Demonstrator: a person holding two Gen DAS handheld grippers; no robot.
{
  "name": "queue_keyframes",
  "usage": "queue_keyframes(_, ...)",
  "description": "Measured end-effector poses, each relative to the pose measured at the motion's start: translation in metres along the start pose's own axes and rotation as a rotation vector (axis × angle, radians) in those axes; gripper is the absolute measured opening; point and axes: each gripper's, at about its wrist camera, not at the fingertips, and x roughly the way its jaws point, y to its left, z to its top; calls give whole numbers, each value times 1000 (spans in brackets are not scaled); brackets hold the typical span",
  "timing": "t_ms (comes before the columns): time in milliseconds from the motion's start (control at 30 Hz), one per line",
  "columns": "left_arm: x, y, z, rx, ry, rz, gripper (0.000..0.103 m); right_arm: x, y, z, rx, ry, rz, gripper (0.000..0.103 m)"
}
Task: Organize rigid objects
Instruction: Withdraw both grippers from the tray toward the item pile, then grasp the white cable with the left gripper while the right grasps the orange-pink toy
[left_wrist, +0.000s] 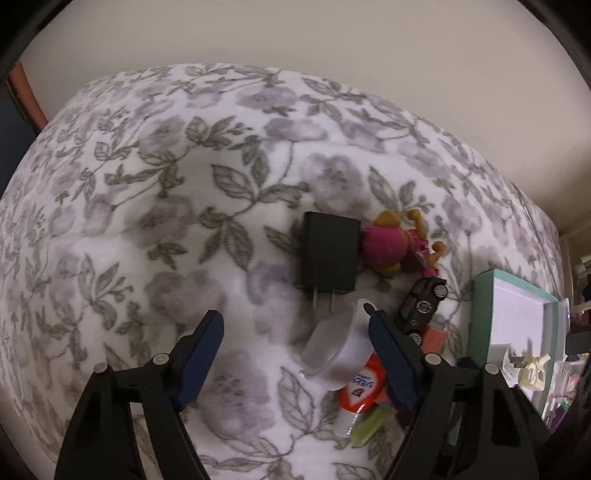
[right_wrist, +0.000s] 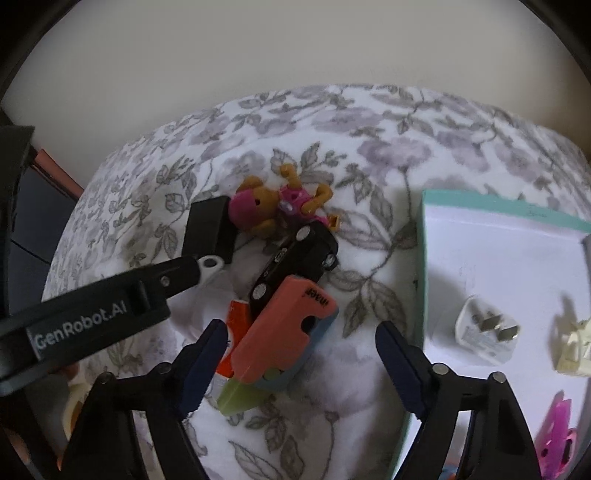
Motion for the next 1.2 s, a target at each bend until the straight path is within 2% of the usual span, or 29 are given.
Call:
queue_keyframes(100, -2, -2, 0, 8, -5, -18, 71, 8, -2, -3, 11, 24, 13, 73)
queue_keyframes(300, 0, -9, -1, 25, 1, -46, 71, 8, -3, -4, 29, 15, 32, 58)
queue_keyframes(533, 1, -10, -2, 28, 22, -60, 69, 8, -4, -5, 28, 20, 34, 55)
queue_keyframes(567, 0, -10, -2, 32, 18, -55, 67, 8, -4, -5, 27, 22, 36, 55)
queue_keyframes(633, 1, -12, -2, 47, 18, -41, 54, 7, -4, -5, 26, 24, 36, 54)
queue_keyframes(767, 11, -15, -6, 63, 45, -39, 47, 6, -5, -5, 28, 27, 37, 54)
queue_keyframes(867, 18, -18, -9, 76, 61, -10, 26, 6, -6, -5, 30, 26, 37, 54)
queue_keyframes(1067, 12, -15, -8, 70, 47, 6, 21, 6, -4, -6, 24, 21, 29, 53)
queue_keyframes(1200, 6, -12, -6, 67, 34, 13, 20, 4, -3, -5, 14, 17, 24, 49)
